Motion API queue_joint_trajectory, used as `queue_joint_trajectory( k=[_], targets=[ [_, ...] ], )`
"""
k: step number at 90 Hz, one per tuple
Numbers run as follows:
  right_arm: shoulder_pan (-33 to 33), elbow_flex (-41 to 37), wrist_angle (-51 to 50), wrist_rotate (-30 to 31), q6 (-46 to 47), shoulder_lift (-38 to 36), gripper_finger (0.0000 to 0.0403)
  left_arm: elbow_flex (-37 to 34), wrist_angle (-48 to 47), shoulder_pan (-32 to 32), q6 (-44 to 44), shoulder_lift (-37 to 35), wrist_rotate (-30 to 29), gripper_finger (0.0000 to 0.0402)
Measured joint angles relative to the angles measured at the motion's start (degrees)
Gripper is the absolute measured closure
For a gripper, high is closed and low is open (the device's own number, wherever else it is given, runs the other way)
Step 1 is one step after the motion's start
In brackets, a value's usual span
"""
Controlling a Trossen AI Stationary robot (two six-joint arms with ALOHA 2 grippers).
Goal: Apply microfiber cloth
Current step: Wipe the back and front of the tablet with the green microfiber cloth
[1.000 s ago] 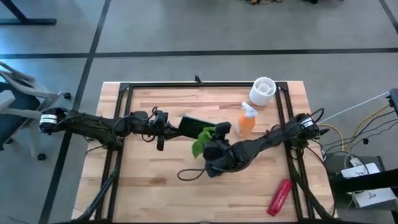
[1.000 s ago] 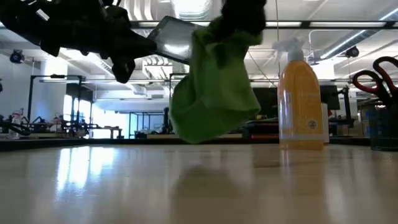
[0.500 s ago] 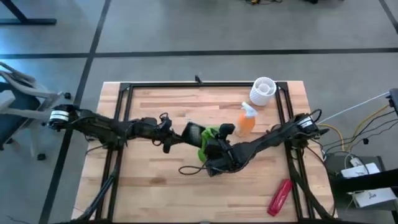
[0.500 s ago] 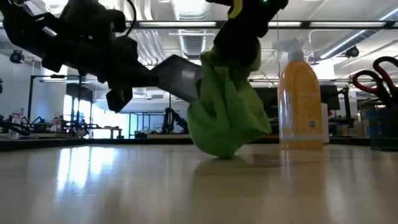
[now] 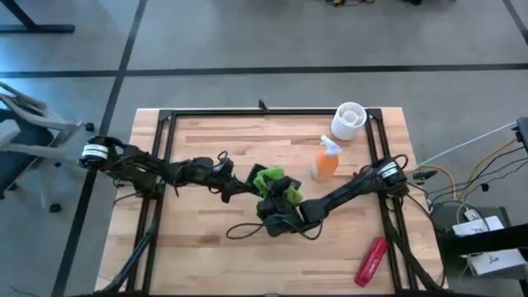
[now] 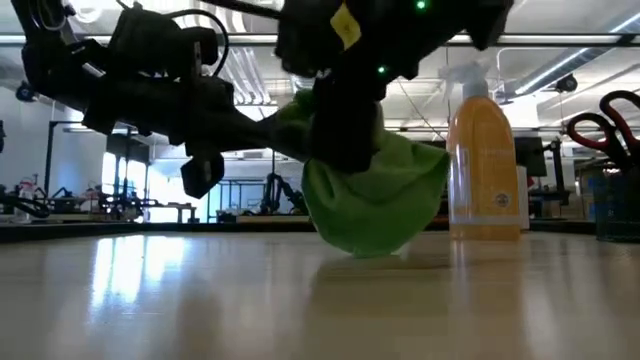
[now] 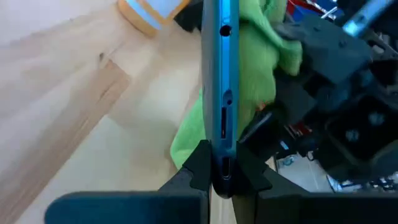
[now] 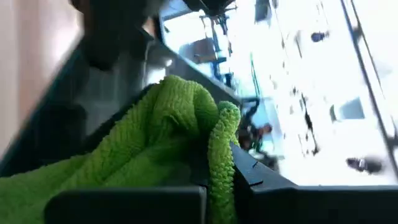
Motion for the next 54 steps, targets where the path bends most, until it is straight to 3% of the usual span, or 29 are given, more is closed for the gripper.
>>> queue_joint_trajectory(
  k=[19, 54],
  targets=[
    [-0.6, 4.4, 5.5, 0.2, -16.3, 5.1, 0.0403, 0.0, -0.4, 0.1, -0.1, -0.5, -0.5, 0.0393],
    [1.9, 4.7, 4.2, 1.4, -19.8, 6.1, 0.0403, -0.2, -4.7, 1.4, 1.1, -6.9, 0.9, 0.0393]
  ],
)
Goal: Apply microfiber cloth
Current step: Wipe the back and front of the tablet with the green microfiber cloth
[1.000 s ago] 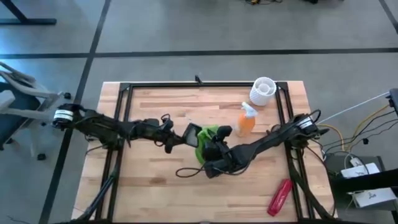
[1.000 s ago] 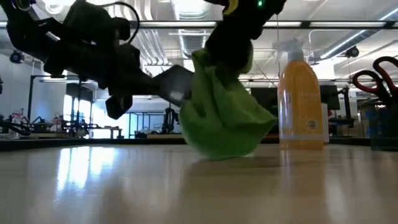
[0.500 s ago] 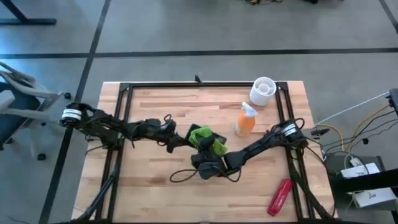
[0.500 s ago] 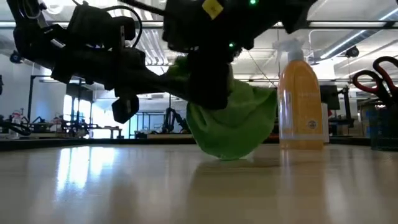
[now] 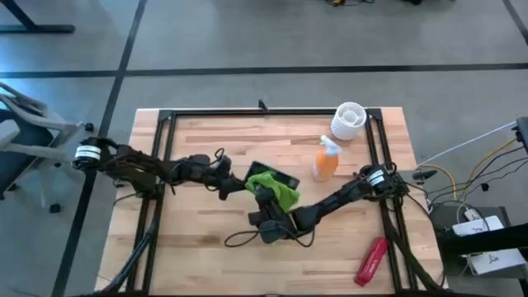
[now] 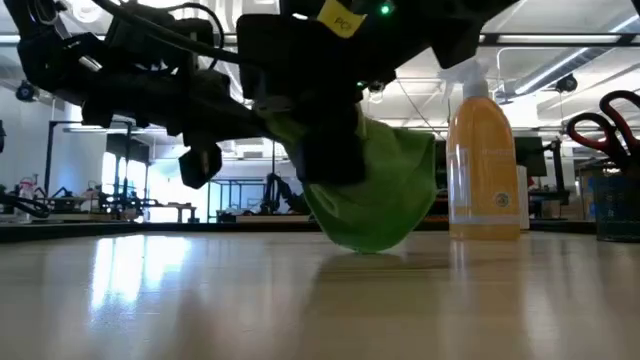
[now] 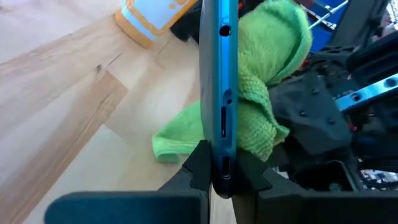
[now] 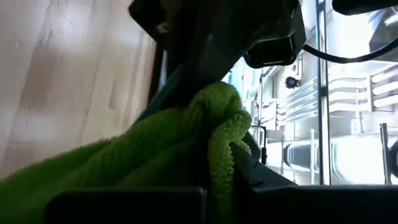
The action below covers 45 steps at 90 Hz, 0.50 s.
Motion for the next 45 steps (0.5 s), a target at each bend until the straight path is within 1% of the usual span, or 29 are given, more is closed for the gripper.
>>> queue_joint_trajectory(
  k=[13, 27, 38, 45],
  targets=[
    [2.0, -0.1, -5.1, 1.0, 0.4, -0.3, 0.0403, 0.0, -3.2, 0.2, 0.5, -4.1, -0.3, 0.0393],
    [3.5, -0.1, -16.0, 3.9, 4.6, -2.0, 0.0403, 0.1, -6.6, 0.3, 0.5, -8.0, -0.7, 0.0393],
    [3.9, -0.2, -22.7, 5.4, 8.2, -3.5, 0.0403, 0.1, -7.9, 0.3, -0.1, -9.5, -0.6, 0.0392],
    [3.7, -0.2, -27.8, 8.1, 10.1, -4.6, 0.0403, 0.1, -7.8, 0.3, 0.0, -9.8, -0.7, 0.0392]
  ],
)
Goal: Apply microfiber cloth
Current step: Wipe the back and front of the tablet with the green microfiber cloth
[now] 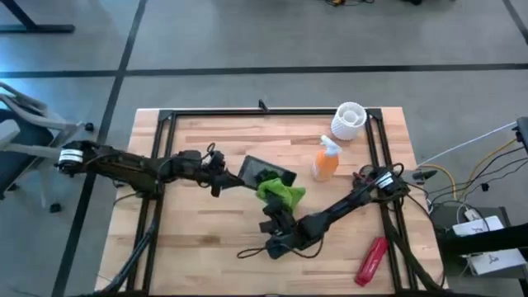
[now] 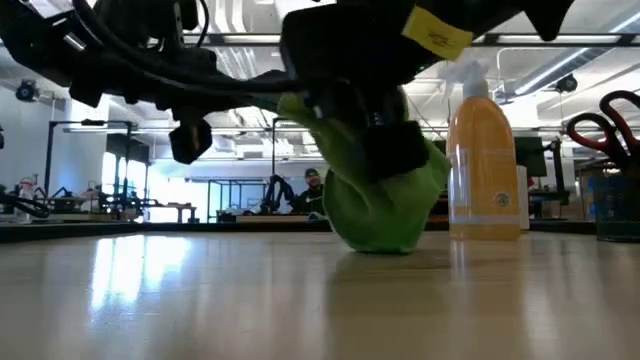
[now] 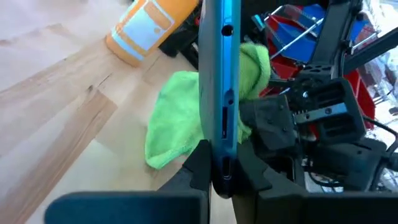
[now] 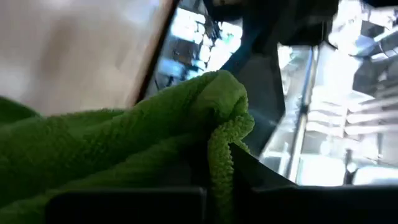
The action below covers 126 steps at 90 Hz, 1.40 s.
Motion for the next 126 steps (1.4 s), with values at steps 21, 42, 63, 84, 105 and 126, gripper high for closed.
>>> queue_joint_trajectory(
  k=[21, 42, 63, 84, 105, 126],
  targets=[
    [-4.0, 1.1, -1.6, -3.6, -4.4, -1.2, 0.0403, 0.0, -0.6, 0.0, 0.0, 1.4, -0.6, 0.0392],
    [-8.8, 4.6, 4.7, -7.3, -12.4, -1.2, 0.0403, 0.0, -0.5, 0.0, 1.4, 3.4, -1.3, 0.0392],
    [-11.8, 11.6, 5.8, -10.4, -14.6, -1.3, 0.0403, 0.0, -0.1, 0.0, 2.6, 3.4, -0.3, 0.0392],
    [-10.2, 13.1, 6.3, -14.8, -13.9, -0.8, 0.0403, 0.0, 1.2, -0.1, 3.4, 2.4, 0.2, 0.0392],
    [-5.8, 11.5, -1.4, -11.9, -3.6, -0.1, 0.0403, 0.1, 1.1, 0.1, 2.9, -0.1, -0.4, 0.0392],
    [-2.4, 11.4, -17.9, -5.2, 14.7, 0.0, 0.0403, 0.9, 1.6, 0.1, 2.9, -1.3, -1.1, 0.0392]
  ],
)
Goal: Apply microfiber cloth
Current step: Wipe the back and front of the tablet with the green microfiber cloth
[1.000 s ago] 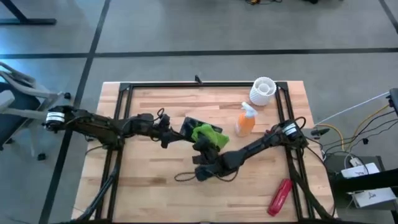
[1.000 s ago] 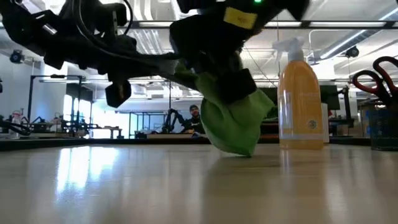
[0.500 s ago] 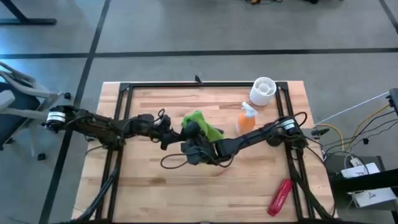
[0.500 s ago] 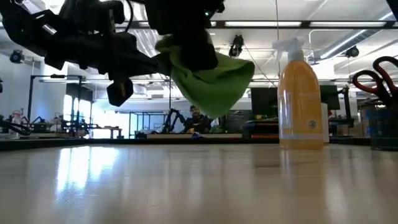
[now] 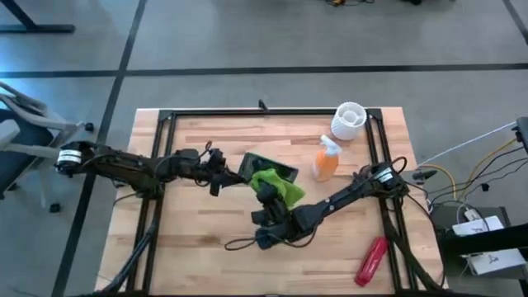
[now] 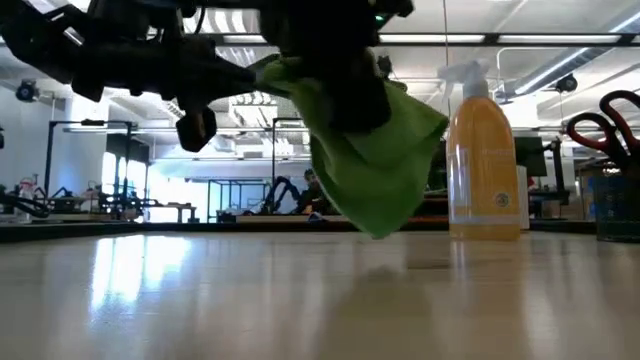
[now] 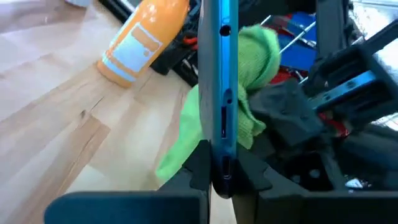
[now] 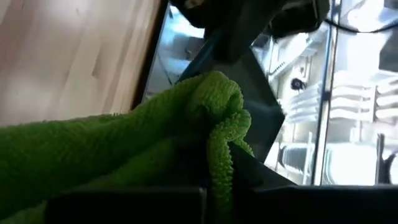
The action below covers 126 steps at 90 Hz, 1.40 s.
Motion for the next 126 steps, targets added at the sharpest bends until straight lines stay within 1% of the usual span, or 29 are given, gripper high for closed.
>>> queue_joint_trajectory(
  k=[7, 18, 23, 36, 48, 62, 68, 82, 94, 105, 118, 126],
  targets=[
    [0.8, 0.0, -7.0, 1.8, 6.6, 0.0, 0.0403, 0.1, 0.0, 0.0, 0.4, -0.2, 0.0, 0.0392],
    [1.5, -0.1, -19.7, 8.1, 17.6, 0.1, 0.0403, 0.1, 0.7, 0.0, 0.7, -0.8, -0.1, 0.0392],
    [1.5, -0.1, -24.9, 10.0, 22.0, 0.1, 0.0403, 0.1, 0.8, 0.0, 0.7, -0.9, 0.0, 0.0392],
    [0.9, -0.1, -34.8, 10.5, 31.0, 0.0, 0.0403, 0.1, 0.4, 0.0, 0.8, -0.9, 0.4, 0.0392],
    [0.2, -0.1, -42.1, 10.6, 38.2, -0.2, 0.0403, 0.0, -0.2, 0.0, 1.0, -0.9, 0.5, 0.0392],
    [-0.1, -0.1, -50.1, 10.1, 49.2, -0.4, 0.0403, 0.0, -0.4, 0.0, 2.1, -1.0, 0.6, 0.0392],
    [-0.2, -0.1, -51.1, 8.2, 51.9, -0.4, 0.0403, 0.0, -0.8, 0.2, 2.3, -1.0, 0.2, 0.0392],
    [-0.3, -0.4, -51.1, 5.0, 53.1, -0.4, 0.0403, 0.2, -1.4, 1.7, 2.5, -1.6, 0.5, 0.0392],
    [-0.3, -1.2, -50.8, 4.3, 53.5, -0.4, 0.0403, 0.2, -1.5, 2.2, 1.9, -3.0, -0.5, 0.0392],
    [-0.3, -1.9, -49.3, 4.2, 53.3, -0.4, 0.0403, 0.2, -1.9, 2.3, 1.7, -5.2, -2.5, 0.0392],
    [0.3, -2.1, -44.0, 3.6, 49.6, -0.4, 0.0403, 0.2, -2.7, 2.6, 1.8, -7.2, -4.3, 0.0392],
    [0.6, -2.1, -38.6, 3.4, 43.9, -0.4, 0.0403, 0.3, -2.6, 2.6, 1.8, -7.7, -5.9, 0.0392]
  ],
)
